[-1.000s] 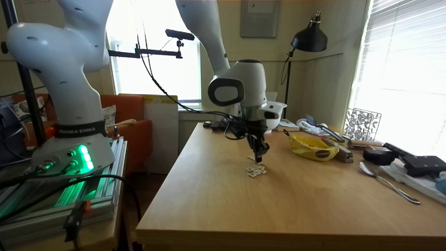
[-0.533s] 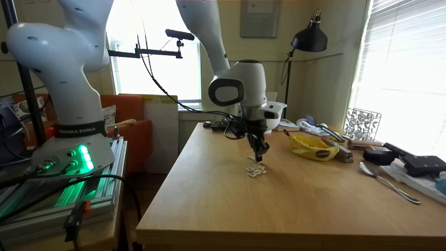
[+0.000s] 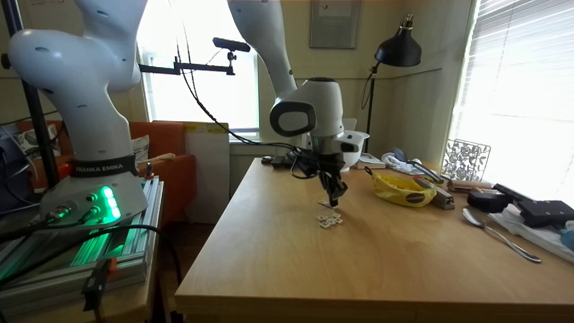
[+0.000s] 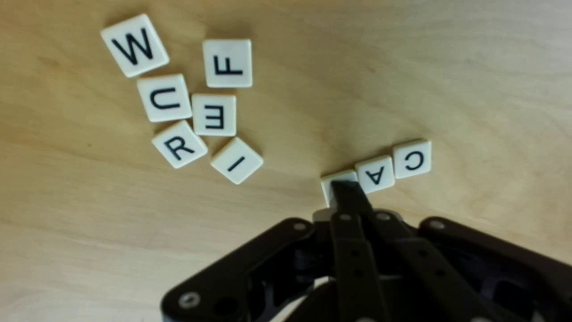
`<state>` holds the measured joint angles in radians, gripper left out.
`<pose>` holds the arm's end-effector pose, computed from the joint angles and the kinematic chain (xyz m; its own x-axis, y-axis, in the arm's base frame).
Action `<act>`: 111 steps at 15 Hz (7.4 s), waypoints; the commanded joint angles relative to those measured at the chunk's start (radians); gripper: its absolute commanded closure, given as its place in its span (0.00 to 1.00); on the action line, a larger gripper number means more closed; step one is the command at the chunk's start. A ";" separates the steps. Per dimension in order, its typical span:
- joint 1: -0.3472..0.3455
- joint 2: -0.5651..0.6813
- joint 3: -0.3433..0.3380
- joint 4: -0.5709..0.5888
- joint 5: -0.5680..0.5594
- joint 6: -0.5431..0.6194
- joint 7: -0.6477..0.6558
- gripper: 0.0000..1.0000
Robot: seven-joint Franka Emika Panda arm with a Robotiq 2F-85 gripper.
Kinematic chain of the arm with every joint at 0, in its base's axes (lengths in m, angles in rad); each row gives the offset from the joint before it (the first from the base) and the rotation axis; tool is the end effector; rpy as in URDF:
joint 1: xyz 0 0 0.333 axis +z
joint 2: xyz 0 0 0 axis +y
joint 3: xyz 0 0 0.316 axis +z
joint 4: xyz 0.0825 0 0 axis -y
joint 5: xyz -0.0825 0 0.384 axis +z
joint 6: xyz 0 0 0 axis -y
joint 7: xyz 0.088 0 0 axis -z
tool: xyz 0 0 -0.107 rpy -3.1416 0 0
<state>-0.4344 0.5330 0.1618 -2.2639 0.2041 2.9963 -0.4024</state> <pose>0.5229 -0.1578 0.1443 0.9690 -0.1047 0.2238 -0.0919 -0.9935 -0.0672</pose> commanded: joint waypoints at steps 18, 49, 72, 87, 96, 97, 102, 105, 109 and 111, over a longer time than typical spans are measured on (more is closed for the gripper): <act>0.019 0.038 -0.027 0.006 -0.132 -0.048 0.010 1.00; -0.027 -0.007 0.020 0.010 -0.112 -0.050 -0.006 0.26; -0.027 0.038 0.037 0.040 -0.133 -0.037 -0.024 1.00; 0.240 -0.007 -0.208 0.029 -0.043 -0.141 0.520 1.00; 0.299 -0.006 -0.230 0.038 0.019 -0.168 0.677 1.00; 0.303 -0.005 -0.232 0.040 0.024 -0.171 0.688 1.00; 0.339 -0.002 -0.261 0.044 0.026 -0.181 0.772 1.00; 0.364 0.004 -0.283 0.048 0.026 -0.179 0.827 1.00; 0.395 0.014 -0.309 0.055 0.028 -0.169 0.894 1.00; 0.408 0.019 -0.319 0.059 0.028 -0.164 0.921 1.00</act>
<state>-0.0614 0.5171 -0.1343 -2.2320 0.1993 2.8381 0.4808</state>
